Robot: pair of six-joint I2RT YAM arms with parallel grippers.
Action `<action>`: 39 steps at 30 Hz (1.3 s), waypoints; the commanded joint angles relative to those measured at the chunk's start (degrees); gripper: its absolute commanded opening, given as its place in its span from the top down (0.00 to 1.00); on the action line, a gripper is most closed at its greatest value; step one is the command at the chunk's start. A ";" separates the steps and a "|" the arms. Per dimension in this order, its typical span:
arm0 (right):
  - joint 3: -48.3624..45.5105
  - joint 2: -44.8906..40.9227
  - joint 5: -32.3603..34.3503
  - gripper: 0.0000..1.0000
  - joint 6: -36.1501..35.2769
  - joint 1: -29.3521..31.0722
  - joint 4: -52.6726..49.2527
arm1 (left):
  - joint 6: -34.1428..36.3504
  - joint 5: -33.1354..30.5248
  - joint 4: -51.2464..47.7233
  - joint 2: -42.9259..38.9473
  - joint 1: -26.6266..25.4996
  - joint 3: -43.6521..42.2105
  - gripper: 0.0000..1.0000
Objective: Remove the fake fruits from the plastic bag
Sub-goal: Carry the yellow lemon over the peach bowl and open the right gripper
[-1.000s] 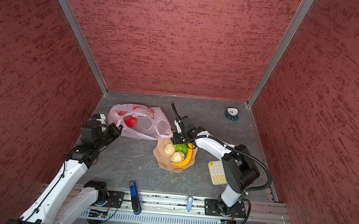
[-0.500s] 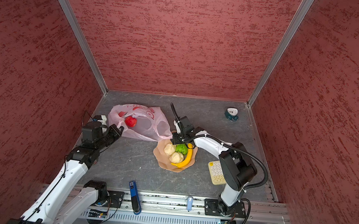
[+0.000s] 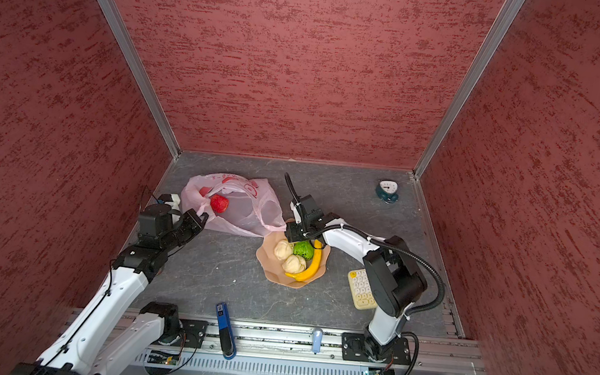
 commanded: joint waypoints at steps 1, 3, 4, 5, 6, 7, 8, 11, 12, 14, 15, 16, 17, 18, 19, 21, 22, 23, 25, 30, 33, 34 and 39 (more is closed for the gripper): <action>1.85 0.77 1.43 0.38 -0.47 -0.53 0.89 | 0.09 0.18 1.36 -0.23 0.51 -1.04 0.93; 2.03 0.99 1.35 0.37 -0.52 -0.50 0.81 | 0.07 0.19 1.41 -0.25 0.56 -1.08 0.93; 1.99 1.00 1.35 0.37 -0.52 -0.50 0.85 | 0.17 0.33 1.41 -0.21 0.64 -1.06 0.93; 1.98 1.07 1.42 0.36 -0.45 -0.48 0.84 | 0.15 0.28 1.41 -0.24 0.67 -1.07 0.93; 1.98 1.06 1.44 0.36 -0.46 -0.50 0.81 | 0.17 0.31 1.42 -0.18 0.75 -1.07 0.93; 1.98 1.05 1.44 0.36 -0.43 -0.56 0.77 | 0.26 0.36 1.42 -0.30 0.72 -1.18 0.93; 1.98 1.02 1.44 0.35 -0.43 -0.51 0.74 | 0.27 0.41 1.46 -0.34 0.83 -1.21 0.94; 2.32 0.91 1.66 0.33 -0.48 -0.48 0.34 | 0.24 0.66 1.51 -0.25 0.89 -1.30 0.93; 2.41 0.74 1.77 0.32 -0.52 -0.50 0.19 | 0.23 0.77 1.64 -0.25 0.95 -1.40 0.93; 2.42 0.43 2.05 0.30 -0.46 -0.50 0.14 | 0.26 0.85 1.60 -0.29 0.94 -1.42 0.93; 2.51 0.26 2.21 0.30 -0.54 -0.49 0.06 | 0.15 0.88 1.66 -0.34 1.08 -1.54 0.93; 2.51 0.15 2.39 0.28 -0.52 -0.50 -0.01 | 0.13 0.97 1.71 -0.34 1.10 -1.52 0.93; 2.46 0.00 2.64 0.27 -0.52 -0.46 -0.11 | 0.18 0.92 1.69 -0.36 1.11 -1.67 0.93; 2.56 -0.01 2.98 0.25 -0.59 -0.50 -0.24 | 0.17 0.99 1.75 -0.44 1.07 -1.75 0.93; 2.63 -0.08 3.27 0.25 -0.67 -0.50 -0.36 | 0.11 1.06 1.74 -0.51 1.07 -1.76 0.93; 2.68 -0.10 3.71 0.24 -0.68 -0.50 -0.44 | 0.22 1.23 1.78 -0.49 1.15 -1.78 0.93; 2.68 -0.28 3.89 0.23 -0.67 -0.48 -0.39 | 0.26 1.39 1.79 -0.47 1.20 -1.83 0.93; 2.68 -0.48 4.09 0.23 -0.61 -0.51 -0.31 | 0.27 1.48 1.90 -0.46 1.18 -1.76 0.93; 2.77 -0.71 4.41 0.23 -0.61 -0.46 -0.38 | 0.22 1.58 1.90 -0.55 1.14 -1.71 0.93; 3.30 -1.98 5.34 0.22 -0.87 -0.50 -1.47 | 0.31 1.77 1.57 -0.50 1.20 -1.42 0.93; 3.39 -3.19 6.03 0.22 -0.94 -0.50 -2.13 | 0.52 1.81 1.32 -0.45 1.20 -1.06 0.93; 3.39 -3.79 6.34 0.22 -0.89 -0.50 -2.31 | 0.61 1.81 1.31 -0.49 1.20 -0.92 0.93; 3.41 -6.61 7.66 0.20 -0.80 -0.51 -4.05 | 1.64 2.27 0.78 0.09 1.20 -0.33 0.93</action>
